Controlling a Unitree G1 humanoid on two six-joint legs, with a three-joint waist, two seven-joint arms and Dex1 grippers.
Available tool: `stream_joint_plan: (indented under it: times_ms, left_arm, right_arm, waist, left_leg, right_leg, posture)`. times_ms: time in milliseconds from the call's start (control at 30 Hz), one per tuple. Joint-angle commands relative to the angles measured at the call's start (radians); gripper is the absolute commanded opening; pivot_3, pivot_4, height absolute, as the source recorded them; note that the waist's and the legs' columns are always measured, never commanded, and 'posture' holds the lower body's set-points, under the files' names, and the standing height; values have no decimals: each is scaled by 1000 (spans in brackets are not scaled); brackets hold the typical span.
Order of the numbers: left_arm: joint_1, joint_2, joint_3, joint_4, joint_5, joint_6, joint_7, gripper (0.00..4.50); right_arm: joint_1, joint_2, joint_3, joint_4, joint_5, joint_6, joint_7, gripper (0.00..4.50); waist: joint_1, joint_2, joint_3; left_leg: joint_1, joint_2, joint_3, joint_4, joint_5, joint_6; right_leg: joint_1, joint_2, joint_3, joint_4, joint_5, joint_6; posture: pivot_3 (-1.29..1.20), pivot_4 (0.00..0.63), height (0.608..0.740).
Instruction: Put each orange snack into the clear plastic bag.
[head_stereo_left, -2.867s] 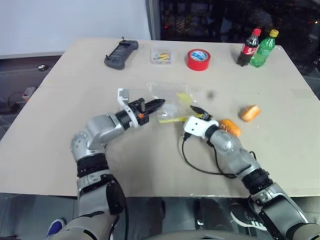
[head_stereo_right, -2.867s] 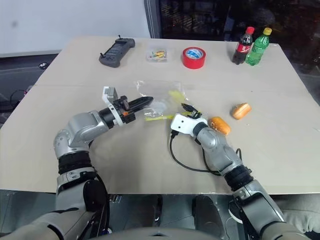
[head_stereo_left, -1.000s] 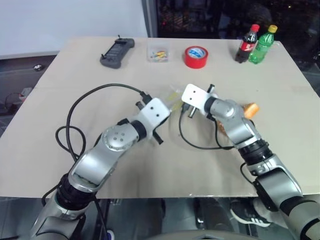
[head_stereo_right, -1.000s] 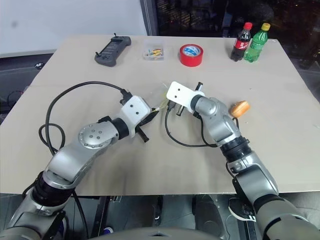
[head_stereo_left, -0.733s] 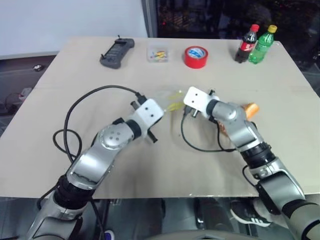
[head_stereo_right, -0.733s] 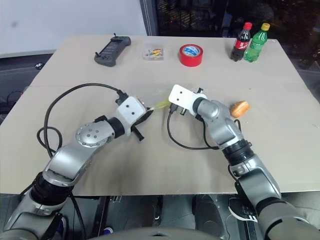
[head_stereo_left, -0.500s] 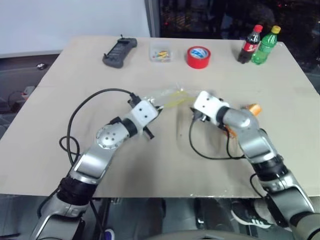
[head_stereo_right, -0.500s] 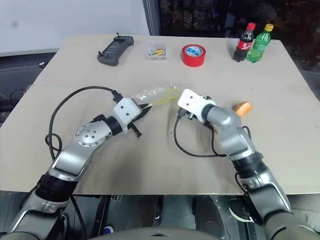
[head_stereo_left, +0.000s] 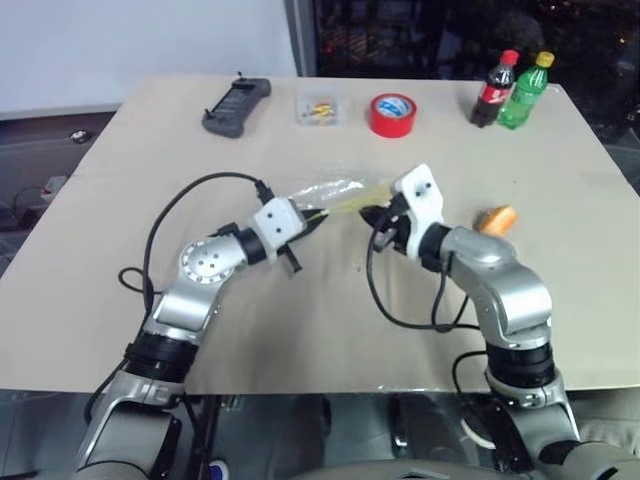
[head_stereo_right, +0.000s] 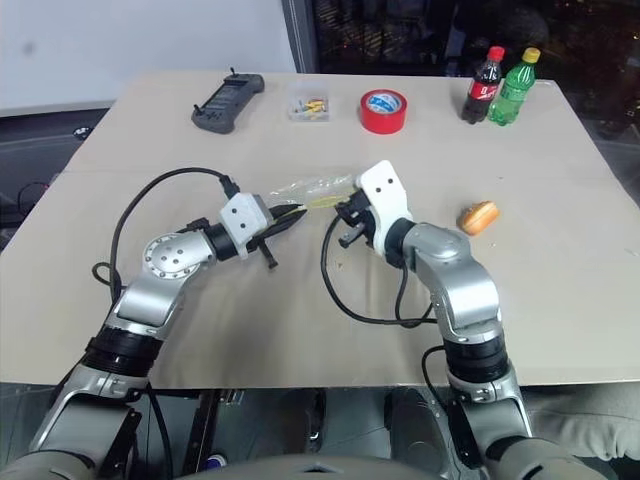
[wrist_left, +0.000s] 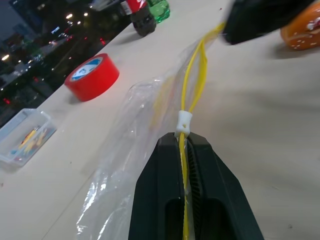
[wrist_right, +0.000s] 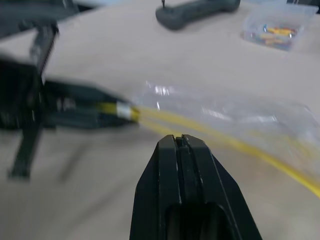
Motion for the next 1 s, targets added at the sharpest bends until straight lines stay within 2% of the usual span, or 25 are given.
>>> stream_joint_plan:
  times_ms: [33, 300, 1000]
  left_arm:
    - [2, -7, 25, -20, 4, -29, -6, 0]
    - [18, -23, 38, -57, -4, 17, 6, 0]
    - [28, -27, 60, -90, -12, 49, -9, 0]
  right_arm:
    - [-26, 11, -13, 1, 39, -8, -30, 55]
    - [-22, 2, 39, 52, 55, -42, -64, 55]
    - [-22, -46, 68, 37, 126, -46, -86, 55]
  waist:
    - [1, 0, 0]
    - [-1, 0, 0]
    - [-2, 0, 0]
  left_leg:
    - [0, 0, 0, 0, 0, 0]
    - [0, 0, 0, 0, 0, 0]
    - [0, 0, 0, 0, 0, 0]
  right_leg:
    - [0, 0, 0, 0, 0, 0]
    - [0, 0, 0, 0, 0, 0]
    - [0, 0, 0, 0, 0, 0]
  posture:
    - [0, 150, 740]
    - [0, 150, 740]
    - [0, 150, 740]
